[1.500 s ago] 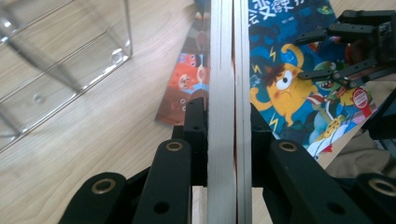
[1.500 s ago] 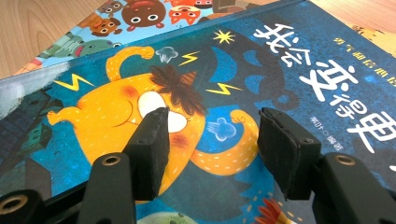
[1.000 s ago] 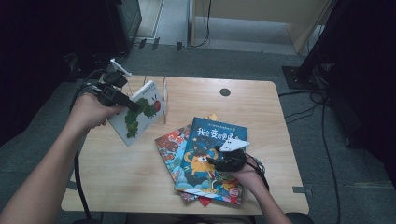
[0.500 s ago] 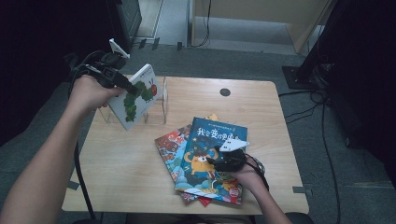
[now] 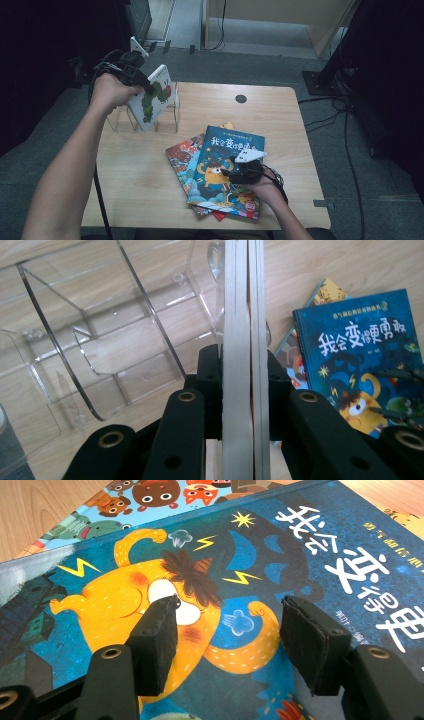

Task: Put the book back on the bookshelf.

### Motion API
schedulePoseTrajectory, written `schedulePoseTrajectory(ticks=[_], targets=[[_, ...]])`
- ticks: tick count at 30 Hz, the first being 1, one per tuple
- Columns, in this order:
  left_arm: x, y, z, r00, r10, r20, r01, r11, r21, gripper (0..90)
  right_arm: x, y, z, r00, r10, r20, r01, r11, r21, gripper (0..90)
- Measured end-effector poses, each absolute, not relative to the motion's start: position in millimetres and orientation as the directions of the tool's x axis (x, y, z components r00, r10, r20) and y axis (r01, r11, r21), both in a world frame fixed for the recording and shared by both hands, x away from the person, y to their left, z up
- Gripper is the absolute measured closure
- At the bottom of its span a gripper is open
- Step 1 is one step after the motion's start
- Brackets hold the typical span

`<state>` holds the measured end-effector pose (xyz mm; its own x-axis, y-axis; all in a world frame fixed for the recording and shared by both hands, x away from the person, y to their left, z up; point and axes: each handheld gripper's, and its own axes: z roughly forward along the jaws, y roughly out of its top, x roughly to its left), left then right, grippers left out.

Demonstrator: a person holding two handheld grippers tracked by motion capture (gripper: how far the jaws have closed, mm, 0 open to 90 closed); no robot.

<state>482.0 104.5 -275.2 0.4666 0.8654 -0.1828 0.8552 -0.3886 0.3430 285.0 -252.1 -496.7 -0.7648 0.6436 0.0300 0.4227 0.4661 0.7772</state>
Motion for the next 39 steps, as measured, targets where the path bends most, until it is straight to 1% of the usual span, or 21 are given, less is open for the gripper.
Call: schedulePoseTrajectory(ticks=[7, 11, 14, 16, 22, 29, 34, 36, 39], targets=[[495, 102, -288, 0.450, 0.878, -0.160, 0.864, -0.383, 0.327, 77.7, 285, -252, -497, -0.768, 0.640, 0.030, 0.420, 0.468, 0.777, 39.9], [501, 97, -291, 0.440, 0.881, -0.173, 0.870, -0.371, 0.323, 77.7, 285, -252, -497, -0.768, 0.640, 0.030, 0.420, 0.468, 0.778, 39.9], [505, 93, -295, 0.435, 0.886, -0.160, 0.872, -0.370, 0.319, 77.6, 285, -252, -497, -0.768, 0.640, 0.030, 0.420, 0.468, 0.777, 39.8], [507, 93, -296, 0.432, 0.886, -0.167, 0.874, -0.364, 0.323, 77.7, 285, -252, -497, -0.768, 0.640, 0.031, 0.421, 0.468, 0.777, 39.8], [509, 100, -295, 0.429, 0.885, -0.182, 0.874, -0.356, 0.331, 77.7, 285, -252, -497, -0.768, 0.639, 0.030, 0.420, 0.468, 0.778, 39.8], [509, 104, -295, 0.419, 0.893, -0.163, 0.876, -0.350, 0.331, 77.6, 286, -252, -497, -0.768, 0.639, 0.032, 0.422, 0.468, 0.777, 39.8], [513, 100, -302, 0.417, 0.894, -0.160, 0.876, -0.350, 0.331, 77.6, 286, -252, -497, -0.768, 0.639, 0.030, 0.420, 0.468, 0.778, 39.8], [515, 97, -306, 0.414, 0.894, -0.173, 0.880, -0.345, 0.327, 77.6, 285, -252, -497, -0.768, 0.640, 0.030, 0.420, 0.468, 0.777, 39.8], [517, 93, -308, 0.414, 0.896, -0.161, 0.878, -0.346, 0.332, 77.6, 285, -252, -497, -0.768, 0.640, 0.030, 0.421, 0.468, 0.777, 39.8]])
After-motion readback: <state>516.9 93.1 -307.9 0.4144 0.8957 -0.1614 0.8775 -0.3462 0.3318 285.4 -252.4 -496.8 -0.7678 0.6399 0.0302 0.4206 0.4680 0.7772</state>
